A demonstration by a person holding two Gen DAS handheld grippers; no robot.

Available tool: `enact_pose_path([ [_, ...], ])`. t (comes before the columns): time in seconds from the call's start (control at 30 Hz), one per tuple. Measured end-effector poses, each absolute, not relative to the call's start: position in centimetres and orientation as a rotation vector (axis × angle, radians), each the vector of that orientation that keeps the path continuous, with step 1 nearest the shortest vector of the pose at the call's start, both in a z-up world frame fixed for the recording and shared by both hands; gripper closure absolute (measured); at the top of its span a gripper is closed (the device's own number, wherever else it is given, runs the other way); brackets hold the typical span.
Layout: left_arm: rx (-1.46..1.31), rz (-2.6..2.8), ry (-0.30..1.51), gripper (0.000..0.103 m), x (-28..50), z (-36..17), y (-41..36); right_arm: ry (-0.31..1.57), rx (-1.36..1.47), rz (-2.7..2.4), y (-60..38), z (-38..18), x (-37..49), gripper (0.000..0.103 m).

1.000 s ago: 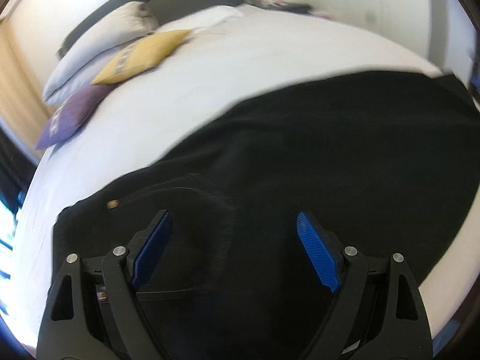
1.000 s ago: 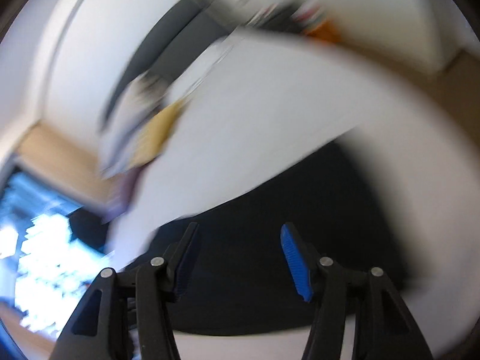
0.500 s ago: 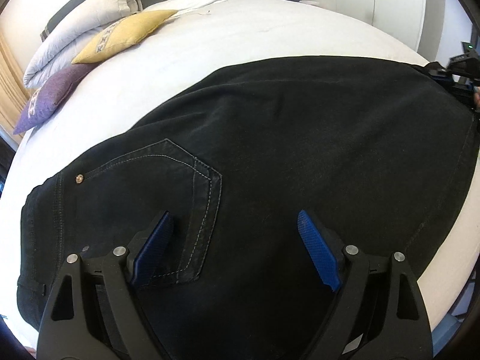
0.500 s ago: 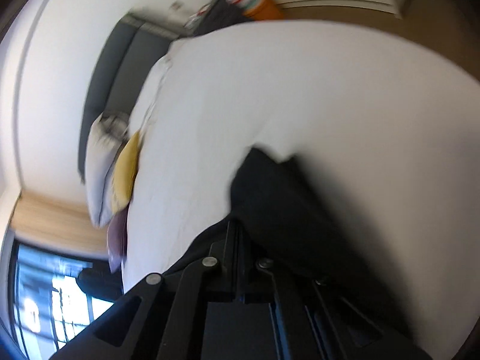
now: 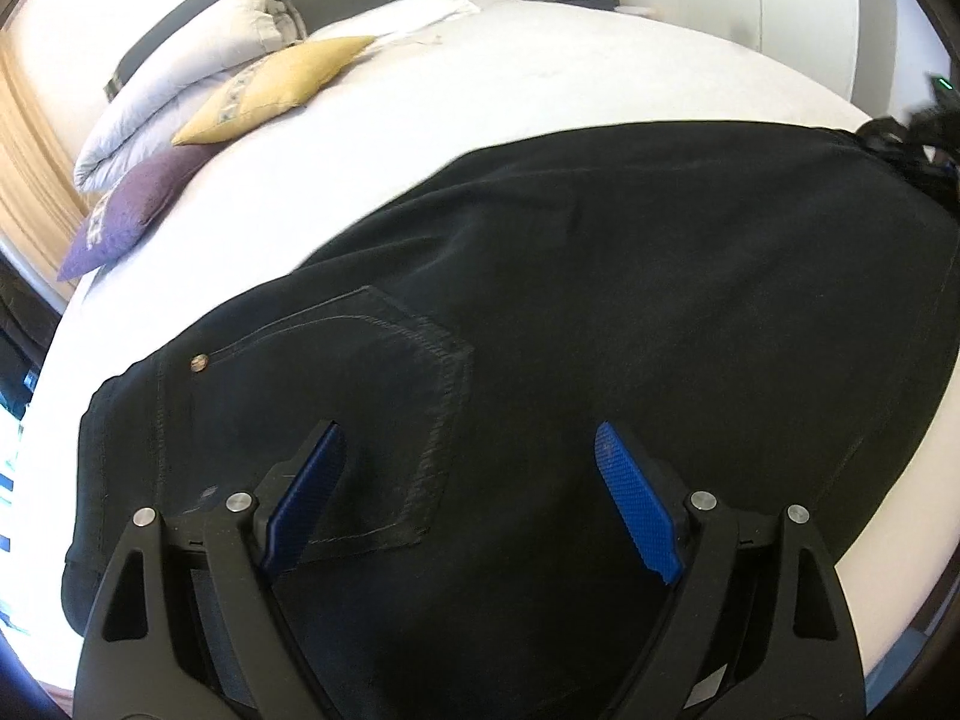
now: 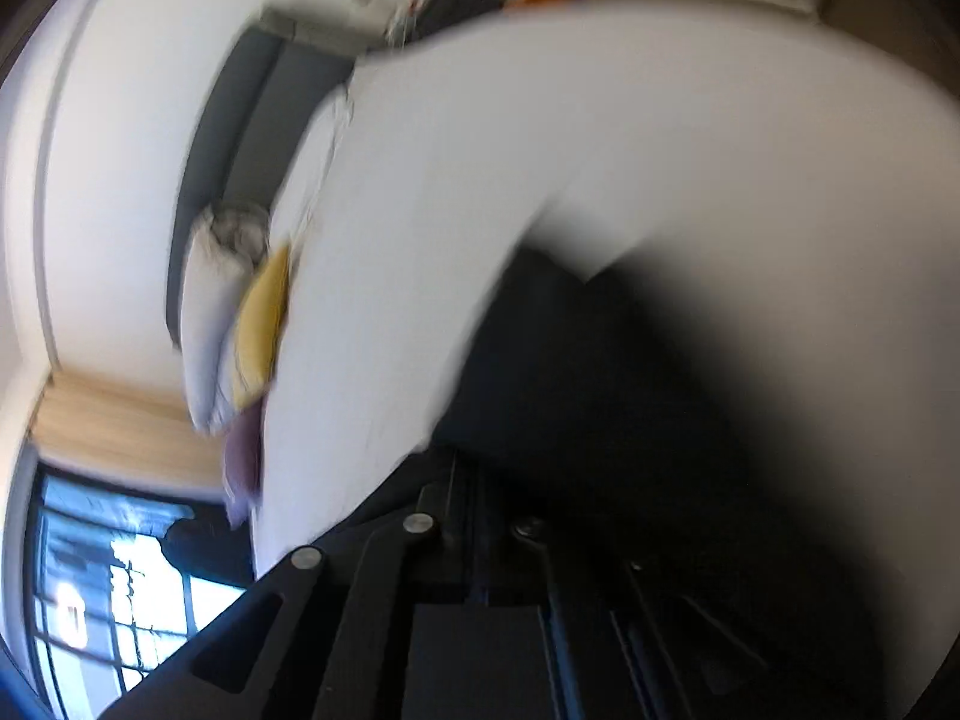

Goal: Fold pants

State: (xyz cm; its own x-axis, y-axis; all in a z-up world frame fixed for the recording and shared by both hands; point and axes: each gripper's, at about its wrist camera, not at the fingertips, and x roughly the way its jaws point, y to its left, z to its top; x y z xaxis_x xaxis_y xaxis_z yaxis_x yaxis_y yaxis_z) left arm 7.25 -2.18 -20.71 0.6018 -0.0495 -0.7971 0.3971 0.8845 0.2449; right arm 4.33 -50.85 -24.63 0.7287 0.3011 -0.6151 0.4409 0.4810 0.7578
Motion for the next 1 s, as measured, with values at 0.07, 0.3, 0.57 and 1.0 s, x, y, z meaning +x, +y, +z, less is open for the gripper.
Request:
enact_pose_path([
  [0.07,0.407,-0.269,0.874,0.017,7.2,-20.4,-1.6,0.798,1.018,-0.194,-52.2,-23.1,1.5,0.103],
  [0.3,0.395,-0.217,0.864,0.017,7.1,-20.6,-0.7,0.638,1.190,0.120,-47.9,-19.1,-4.5,0.035],
  [0.57,0.358,-0.189,0.909,0.016,8.1,-20.9,2.6,0.826,1.233,-0.071,-49.8,-26.0,-8.2,0.103],
  [1.0,0.342,-0.158,0.873,0.016,7.3,-20.3,5.5,0.907,1.124,-0.178,-47.1,-21.0,-9.1,0.058],
])
